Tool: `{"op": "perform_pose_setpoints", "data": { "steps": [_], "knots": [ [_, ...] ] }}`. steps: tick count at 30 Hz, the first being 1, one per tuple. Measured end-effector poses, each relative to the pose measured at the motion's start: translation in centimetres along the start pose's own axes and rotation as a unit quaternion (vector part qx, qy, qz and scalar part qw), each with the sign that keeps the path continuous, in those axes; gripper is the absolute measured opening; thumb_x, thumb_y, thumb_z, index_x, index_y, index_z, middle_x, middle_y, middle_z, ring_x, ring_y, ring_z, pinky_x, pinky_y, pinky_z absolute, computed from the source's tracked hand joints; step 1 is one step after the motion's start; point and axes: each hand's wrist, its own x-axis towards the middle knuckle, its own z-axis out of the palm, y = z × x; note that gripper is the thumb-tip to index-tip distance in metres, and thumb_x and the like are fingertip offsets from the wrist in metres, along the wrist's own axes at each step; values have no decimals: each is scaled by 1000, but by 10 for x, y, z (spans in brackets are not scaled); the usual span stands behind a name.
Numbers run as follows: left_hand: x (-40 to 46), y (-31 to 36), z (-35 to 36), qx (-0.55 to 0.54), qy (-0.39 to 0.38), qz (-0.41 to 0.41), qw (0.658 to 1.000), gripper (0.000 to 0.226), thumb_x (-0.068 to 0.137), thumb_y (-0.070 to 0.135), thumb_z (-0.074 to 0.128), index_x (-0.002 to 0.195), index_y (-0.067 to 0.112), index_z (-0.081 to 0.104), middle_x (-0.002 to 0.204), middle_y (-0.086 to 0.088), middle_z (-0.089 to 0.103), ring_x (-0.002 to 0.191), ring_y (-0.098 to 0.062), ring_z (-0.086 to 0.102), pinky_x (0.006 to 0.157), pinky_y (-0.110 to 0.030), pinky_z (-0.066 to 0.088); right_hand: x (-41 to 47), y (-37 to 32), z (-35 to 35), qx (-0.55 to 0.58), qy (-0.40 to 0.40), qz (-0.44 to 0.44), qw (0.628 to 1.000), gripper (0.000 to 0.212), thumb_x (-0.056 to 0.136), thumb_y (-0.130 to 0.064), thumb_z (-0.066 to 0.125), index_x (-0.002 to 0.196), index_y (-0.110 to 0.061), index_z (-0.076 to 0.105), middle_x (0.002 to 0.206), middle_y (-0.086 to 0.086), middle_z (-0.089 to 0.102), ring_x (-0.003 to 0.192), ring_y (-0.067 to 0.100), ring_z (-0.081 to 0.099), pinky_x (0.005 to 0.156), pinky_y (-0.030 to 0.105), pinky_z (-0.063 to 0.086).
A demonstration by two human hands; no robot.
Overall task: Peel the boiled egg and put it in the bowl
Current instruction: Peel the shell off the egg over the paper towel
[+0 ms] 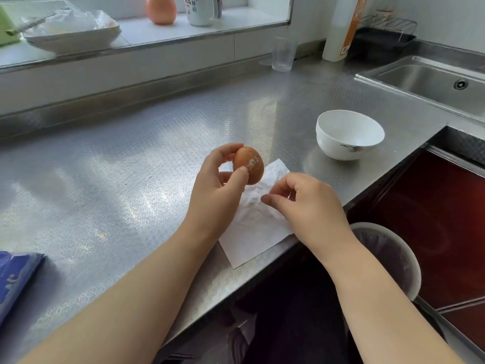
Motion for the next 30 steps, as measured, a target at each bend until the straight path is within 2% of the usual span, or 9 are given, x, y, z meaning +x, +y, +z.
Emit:
{"op": "perform_pose_setpoints", "data": {
  "steps": [3,5,7,11,13,16,20,26,30],
  "knots": [
    [0,1,0,14,11,-3,1000,43,81,28,54,124,31,61,122,6,63,94,-16,69,90,-40,58,3,-2,-5,4,-32,-24,999,5,83,-27,70,84,-24,75,85,-10,68,80,3,59,74,18,44],
    [0,1,0,18,13,-3,1000,44,81,28,54,125,30,61,122,7,62,94,-16,69,89,-41,58,5,-3,-8,-20,-58,-51,997,15,90,-24,63,100,-24,74,92,-8,67,88,5,58,76,9,38],
    [1,2,0,20,15,-5,1000,45,81,28,55,126,29,61,122,7,62,93,-15,69,90,-42,58,8,-3,-11,-51,-79,-65,993,19,92,-25,59,106,-24,73,93,-7,66,91,7,56,75,10,36],
    [-1,2,0,26,12,-3,1000,45,81,29,55,126,30,61,124,7,62,94,-16,70,90,-43,57,13,1,-13,-48,-47,-23,997,5,82,-29,71,81,-25,73,82,-11,66,82,6,60,74,23,44],
    [-1,2,0,30,10,-1,1000,45,81,29,56,126,30,61,125,6,62,96,-18,70,91,-43,57,16,3,-13,-56,-41,0,998,16,77,-34,75,70,-24,65,77,-9,62,74,5,57,66,24,43],
    [-1,2,1,32,6,4,999,45,81,29,57,125,30,62,124,6,62,95,-17,70,90,-44,58,18,7,-15,-89,-48,-4,995,27,73,-38,77,64,-24,55,74,-9,56,70,3,52,58,18,33],
    [-2,1,2,28,-1,-3,1000,44,80,29,58,124,30,62,122,7,62,95,-17,71,87,-48,58,15,12,-16,-132,-85,-23,987,6,83,-22,68,79,-26,71,86,-10,62,83,8,56,69,4,33],
    [-1,2,2,33,-25,-24,999,43,77,28,56,119,32,63,111,18,61,81,-7,71,74,-42,63,6,18,-20,-185,-132,-36,973,24,94,-24,52,114,-24,66,108,-3,55,108,17,48,88,30,41],
    [-2,1,2,45,-30,-27,998,44,76,30,56,120,33,64,114,17,62,85,-7,72,76,-40,63,7,13,-22,-235,-102,-30,966,23,95,-31,51,101,-21,71,100,0,56,101,21,51,84,36,44]
  ]
}}
